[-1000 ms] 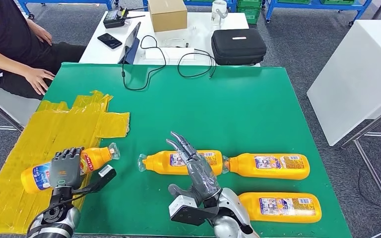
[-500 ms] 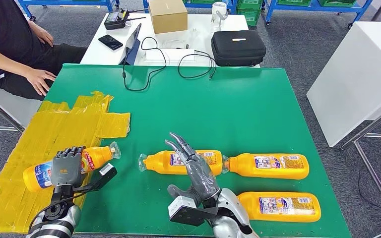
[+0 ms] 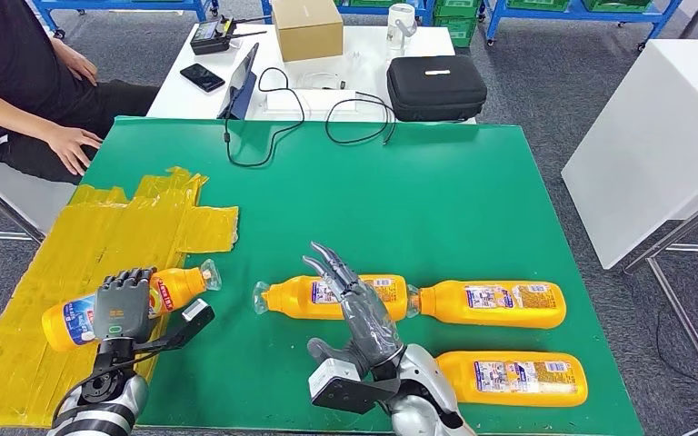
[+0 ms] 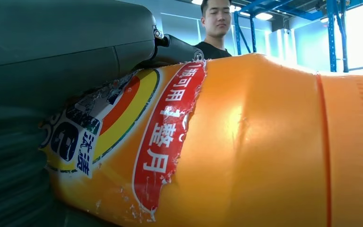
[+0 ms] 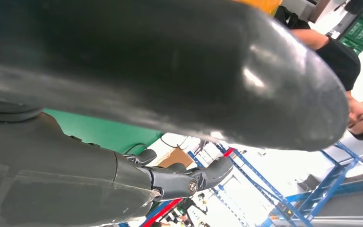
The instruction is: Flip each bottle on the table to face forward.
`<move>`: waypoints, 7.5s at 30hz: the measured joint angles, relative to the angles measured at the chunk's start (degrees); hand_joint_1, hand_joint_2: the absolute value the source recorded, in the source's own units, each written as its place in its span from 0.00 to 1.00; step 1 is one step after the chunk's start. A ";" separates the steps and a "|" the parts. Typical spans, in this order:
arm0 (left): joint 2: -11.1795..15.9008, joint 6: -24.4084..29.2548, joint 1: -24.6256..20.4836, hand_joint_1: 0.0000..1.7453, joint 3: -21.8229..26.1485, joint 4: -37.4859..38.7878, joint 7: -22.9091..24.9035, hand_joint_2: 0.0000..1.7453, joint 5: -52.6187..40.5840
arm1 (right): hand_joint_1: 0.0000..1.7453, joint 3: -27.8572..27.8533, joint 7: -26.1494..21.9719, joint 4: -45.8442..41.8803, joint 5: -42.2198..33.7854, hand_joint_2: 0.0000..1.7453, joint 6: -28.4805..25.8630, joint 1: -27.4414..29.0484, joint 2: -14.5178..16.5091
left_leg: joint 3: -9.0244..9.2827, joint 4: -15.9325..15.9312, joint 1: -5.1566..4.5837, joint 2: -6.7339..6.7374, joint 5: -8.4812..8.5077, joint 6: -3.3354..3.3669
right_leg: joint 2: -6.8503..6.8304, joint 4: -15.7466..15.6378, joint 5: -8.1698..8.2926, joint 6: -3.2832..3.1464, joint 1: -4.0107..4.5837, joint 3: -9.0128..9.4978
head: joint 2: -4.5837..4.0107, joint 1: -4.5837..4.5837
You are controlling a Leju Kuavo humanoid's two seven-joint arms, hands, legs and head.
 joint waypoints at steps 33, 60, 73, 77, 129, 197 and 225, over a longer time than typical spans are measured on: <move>-0.06 -0.66 -1.38 0.00 5.42 1.72 -19.74 0.00 18.04 | 0.00 -2.62 9.42 20.61 9.62 0.00 -1.33 -11.73 -1.09 | -1.19 0.06 0.03 0.17 0.73 0.06 | 0.03 0.06 0.68 0.09 0.03 -1.12 | 0.00 0.01; -0.13 -0.35 -1.39 0.00 5.97 2.31 -19.85 0.00 18.45 | 0.00 -2.98 9.46 25.40 10.04 0.00 -1.88 -12.72 -1.06 | -1.42 0.05 0.05 0.15 0.69 0.04 | 0.03 0.05 0.64 0.06 0.03 -1.36 | 0.00 0.01; -0.15 -0.35 -1.39 0.00 6.01 2.33 -19.85 0.00 18.45 | 0.00 -2.98 9.46 25.59 10.04 0.00 -1.88 -12.93 -1.03 | -1.42 0.05 0.05 0.15 0.69 0.04 | 0.03 0.04 0.64 0.06 0.03 -1.36 | 0.00 0.01; -0.15 -0.35 -1.39 0.00 6.01 2.33 -19.85 0.00 18.45 | 0.00 -2.98 9.46 25.64 10.04 0.00 -1.89 -13.00 -0.93 | -1.42 0.05 0.05 0.16 0.69 0.04 | 0.03 0.04 0.64 0.06 0.03 -1.37 | 0.00 0.01; -10.44 -27.76 13.73 0.00 2.58 -47.69 -30.14 0.00 61.09 | 1.00 -0.48 22.49 49.82 21.82 1.00 8.41 -28.59 -0.83 | -0.98 0.05 -0.03 0.18 0.69 0.22 | 0.11 -0.05 0.67 0.09 0.00 -1.55 | 0.00 -0.29; -11.10 -48.23 14.91 0.00 1.54 -47.27 -24.92 1.00 81.83 | 1.00 -6.66 10.64 31.06 6.40 1.00 4.10 -21.94 3.24 | -1.59 0.07 0.00 0.52 0.75 0.15 | 0.37 0.07 0.88 0.12 0.02 -1.63 | 0.00 -0.16; -12.05 -63.88 15.77 0.00 -3.87 -43.98 -24.59 1.00 99.14 | 1.00 -6.25 8.54 3.31 1.42 1.00 1.83 -13.89 7.45 | -2.04 0.07 0.04 0.22 0.81 0.04 | 0.12 0.10 0.75 0.05 0.01 -2.07 | 0.00 -0.21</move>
